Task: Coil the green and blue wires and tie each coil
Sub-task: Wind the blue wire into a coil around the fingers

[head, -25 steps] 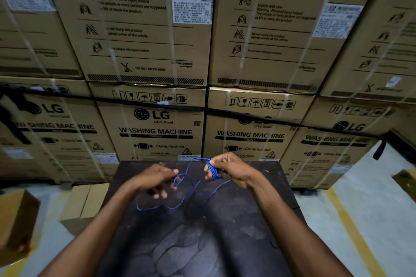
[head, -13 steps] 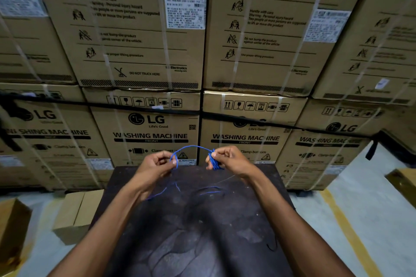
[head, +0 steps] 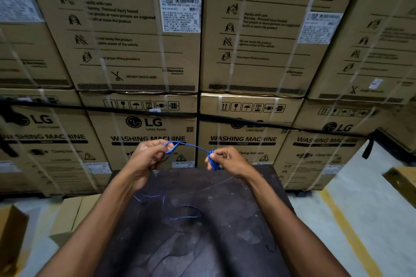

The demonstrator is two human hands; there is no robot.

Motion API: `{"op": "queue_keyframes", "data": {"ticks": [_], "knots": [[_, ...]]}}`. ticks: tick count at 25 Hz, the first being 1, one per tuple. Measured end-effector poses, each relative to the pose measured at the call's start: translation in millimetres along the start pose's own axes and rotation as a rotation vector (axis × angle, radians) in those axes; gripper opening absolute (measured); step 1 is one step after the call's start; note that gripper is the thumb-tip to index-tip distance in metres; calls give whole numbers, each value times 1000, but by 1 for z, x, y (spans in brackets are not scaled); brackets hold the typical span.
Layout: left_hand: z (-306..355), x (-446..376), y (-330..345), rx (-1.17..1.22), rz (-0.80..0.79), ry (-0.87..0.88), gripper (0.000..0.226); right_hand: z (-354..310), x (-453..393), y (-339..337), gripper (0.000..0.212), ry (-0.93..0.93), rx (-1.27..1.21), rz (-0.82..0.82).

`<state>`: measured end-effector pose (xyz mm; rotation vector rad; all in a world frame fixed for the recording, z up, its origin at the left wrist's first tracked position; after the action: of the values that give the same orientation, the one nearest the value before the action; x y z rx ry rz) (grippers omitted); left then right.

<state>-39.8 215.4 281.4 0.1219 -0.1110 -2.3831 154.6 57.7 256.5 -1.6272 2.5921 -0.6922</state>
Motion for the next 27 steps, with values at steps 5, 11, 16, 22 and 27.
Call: {"op": "queue_keyframes", "data": {"ticks": [5, 11, 16, 22, 27], "knots": [[11, 3, 10, 259, 64, 169, 13, -1, -1, 4, 27, 35, -61, -10], [10, -4, 10, 217, 150, 210, 31, -13, 1, 7, 25, -1, -79, -11], [18, -8, -12, -176, 137, 382, 30, -5, 1, 1, 28, -42, -167, -25], [40, -19, -30, -398, 210, 543, 30, -27, 37, 35, 27, -125, -418, -567], [13, -12, 5, -326, 175, 425, 28, -91, 59, 43, 26, -326, -653, -559]]}}
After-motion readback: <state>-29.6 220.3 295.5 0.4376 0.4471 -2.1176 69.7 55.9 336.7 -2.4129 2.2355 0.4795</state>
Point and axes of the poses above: each hand's wrist, its own x-axis away from the middle knuckle, its own y-axis out of the palm, z = x × y, the point moved 6 cm from there along -x, towards the middle knuckle, and after that the axes turned 9 degrees about y, right-handed, at the moved point
